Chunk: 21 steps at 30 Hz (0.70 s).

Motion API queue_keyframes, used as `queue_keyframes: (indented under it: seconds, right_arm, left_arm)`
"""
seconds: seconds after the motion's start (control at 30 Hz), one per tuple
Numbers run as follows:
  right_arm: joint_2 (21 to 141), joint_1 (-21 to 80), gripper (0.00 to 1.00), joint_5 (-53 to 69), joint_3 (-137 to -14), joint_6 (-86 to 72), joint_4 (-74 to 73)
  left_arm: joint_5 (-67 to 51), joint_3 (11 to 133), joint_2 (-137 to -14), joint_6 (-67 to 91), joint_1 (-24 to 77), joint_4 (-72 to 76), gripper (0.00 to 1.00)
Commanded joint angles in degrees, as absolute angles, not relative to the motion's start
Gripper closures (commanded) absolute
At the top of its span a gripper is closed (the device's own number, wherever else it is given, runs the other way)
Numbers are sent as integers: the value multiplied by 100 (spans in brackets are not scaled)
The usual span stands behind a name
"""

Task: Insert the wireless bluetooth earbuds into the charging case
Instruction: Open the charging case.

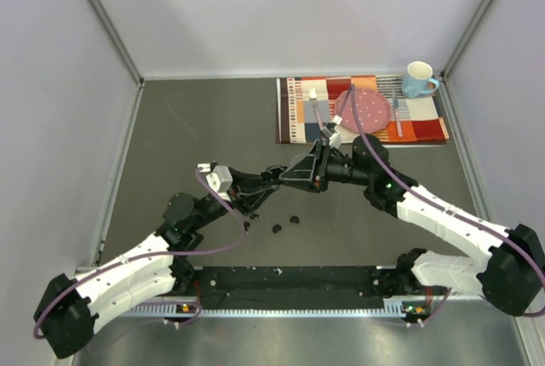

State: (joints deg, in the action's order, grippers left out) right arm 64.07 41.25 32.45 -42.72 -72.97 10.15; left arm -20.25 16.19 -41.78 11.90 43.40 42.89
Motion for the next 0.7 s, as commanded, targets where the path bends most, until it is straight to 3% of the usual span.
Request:
queue_keyframes:
  seconds: [0.0,0.13,0.37,0.67]
  right_arm:
    - [6451,4175,61,3401,-4245,-7462,1529]
    - [6460,4175,72,3463,-4210,-7515,1652]
    - [6346,4175,99,3332,-4166,-7269,1574]
    - [6108,4184,100,2962,-4245,-6733,1239]
  left_arm:
    - [-2145,1819,-4192,1081,4351,4632,100]
    - [-2171,1828,-4210,1081,4359,4649,100]
    - [-2153,1872,-4280,1177,4359,4553,100]
    - [-2241,1969,-4509,1459,4359,4526,100]
